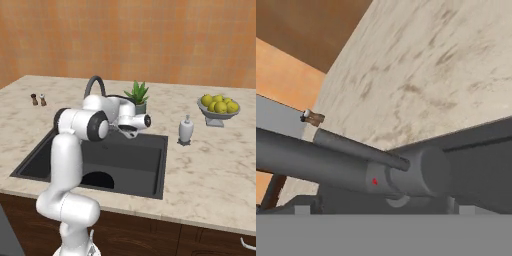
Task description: Pick the pan and sponge and place them into the sink. Then turn on the water.
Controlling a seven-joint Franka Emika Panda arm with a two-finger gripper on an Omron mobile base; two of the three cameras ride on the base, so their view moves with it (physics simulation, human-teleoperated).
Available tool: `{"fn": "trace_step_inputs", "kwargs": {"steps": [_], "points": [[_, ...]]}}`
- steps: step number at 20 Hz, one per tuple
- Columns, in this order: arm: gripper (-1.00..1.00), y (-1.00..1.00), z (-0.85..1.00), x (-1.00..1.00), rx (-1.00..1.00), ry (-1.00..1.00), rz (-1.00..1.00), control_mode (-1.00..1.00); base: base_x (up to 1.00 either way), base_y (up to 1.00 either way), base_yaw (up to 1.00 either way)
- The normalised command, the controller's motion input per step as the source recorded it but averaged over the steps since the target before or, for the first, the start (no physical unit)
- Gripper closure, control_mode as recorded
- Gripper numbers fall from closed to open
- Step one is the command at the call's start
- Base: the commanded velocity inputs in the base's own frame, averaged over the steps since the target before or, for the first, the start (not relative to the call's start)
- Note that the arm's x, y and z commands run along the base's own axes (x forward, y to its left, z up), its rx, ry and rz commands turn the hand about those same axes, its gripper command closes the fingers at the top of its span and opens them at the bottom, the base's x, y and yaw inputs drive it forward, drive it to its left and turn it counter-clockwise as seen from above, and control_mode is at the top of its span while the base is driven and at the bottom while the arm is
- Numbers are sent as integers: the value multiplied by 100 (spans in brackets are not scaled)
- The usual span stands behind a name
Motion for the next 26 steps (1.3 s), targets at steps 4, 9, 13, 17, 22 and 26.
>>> {"fn": "trace_step_inputs", "kwargs": {"steps": [4,9,13,17,22,26], "points": [[-100,4,-13,43,0,0,0,-100,0,0,0],[-100,0,-14,32,0,0,0,-100,0,0,0],[-100,0,0,0,0,0,0,-100,0,0,0],[100,0,0,0,0,0,0,-100,0,0,0],[100,0,0,0,0,0,0,-100,0,0,0],[100,4,0,0,0,0,0,-100,0,0,0]]}}
